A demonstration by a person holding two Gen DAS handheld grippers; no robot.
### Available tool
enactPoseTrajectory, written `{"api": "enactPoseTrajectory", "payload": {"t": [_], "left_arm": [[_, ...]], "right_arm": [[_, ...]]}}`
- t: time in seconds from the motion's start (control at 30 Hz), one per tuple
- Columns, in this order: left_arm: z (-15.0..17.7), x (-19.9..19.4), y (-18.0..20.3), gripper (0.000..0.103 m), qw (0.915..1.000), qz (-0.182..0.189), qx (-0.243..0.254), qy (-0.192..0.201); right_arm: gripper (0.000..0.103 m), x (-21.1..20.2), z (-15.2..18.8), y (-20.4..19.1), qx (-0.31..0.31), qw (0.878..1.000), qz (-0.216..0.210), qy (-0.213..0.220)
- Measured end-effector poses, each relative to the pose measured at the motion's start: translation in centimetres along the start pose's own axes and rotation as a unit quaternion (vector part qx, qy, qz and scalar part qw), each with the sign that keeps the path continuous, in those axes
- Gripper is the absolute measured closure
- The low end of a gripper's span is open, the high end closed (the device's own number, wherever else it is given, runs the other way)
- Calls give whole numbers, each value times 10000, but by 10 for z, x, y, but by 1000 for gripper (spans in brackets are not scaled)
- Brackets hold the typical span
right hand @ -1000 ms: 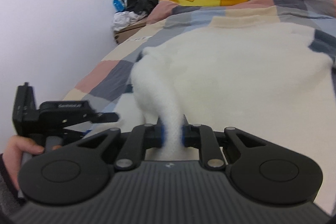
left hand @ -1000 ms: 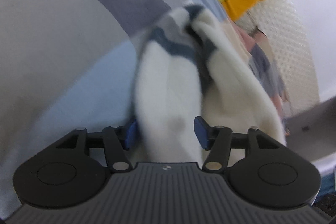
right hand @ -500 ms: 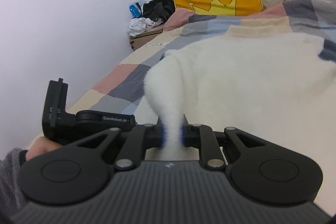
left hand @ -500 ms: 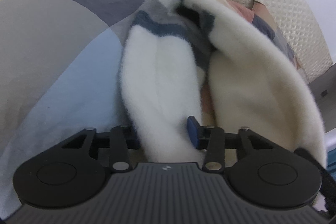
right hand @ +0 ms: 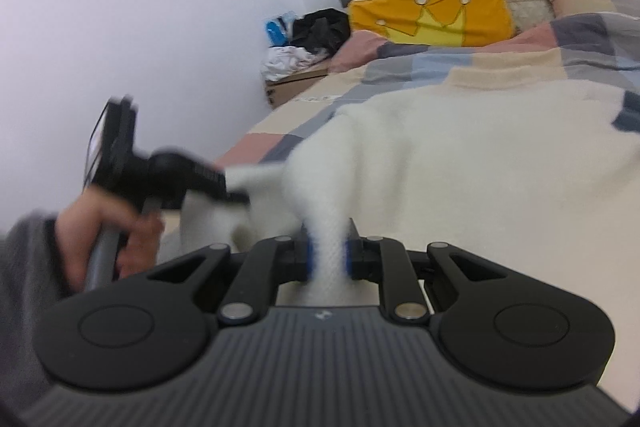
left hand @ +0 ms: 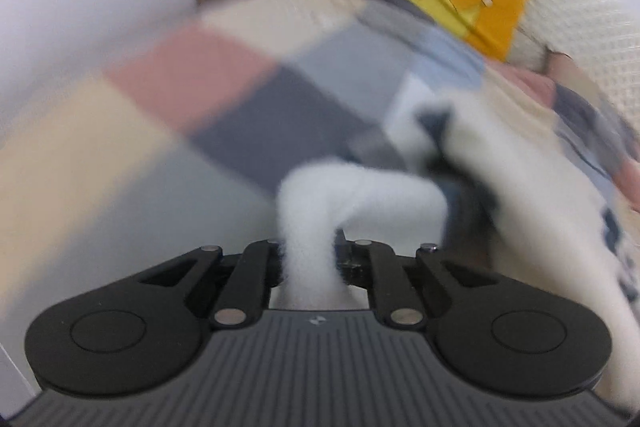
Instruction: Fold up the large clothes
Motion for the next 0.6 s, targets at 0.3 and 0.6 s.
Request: {"api": "enactPoseTrajectory", "payload": {"t": [0.3, 0.6], "left_arm": [[-143, -33, -16, 91, 9750, -1002, 1616, 1154], [-57, 20, -69, 91, 9750, -953, 1964, 405]], "right_arm": [[87, 12, 15, -20, -224, 9982, -423, -367], [87, 34, 56, -35, -868, 9899, -201, -1107]]}}
Point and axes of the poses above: each gripper's, at about its wrist camera, not at the fingertips, and x roughly the way its jaws point, y to its right, z to its underside, the point moved 9 cm from there along x, roughly the way its jaws point, and after that the axes turned 8 degrees about x, right-handed, at the moved point
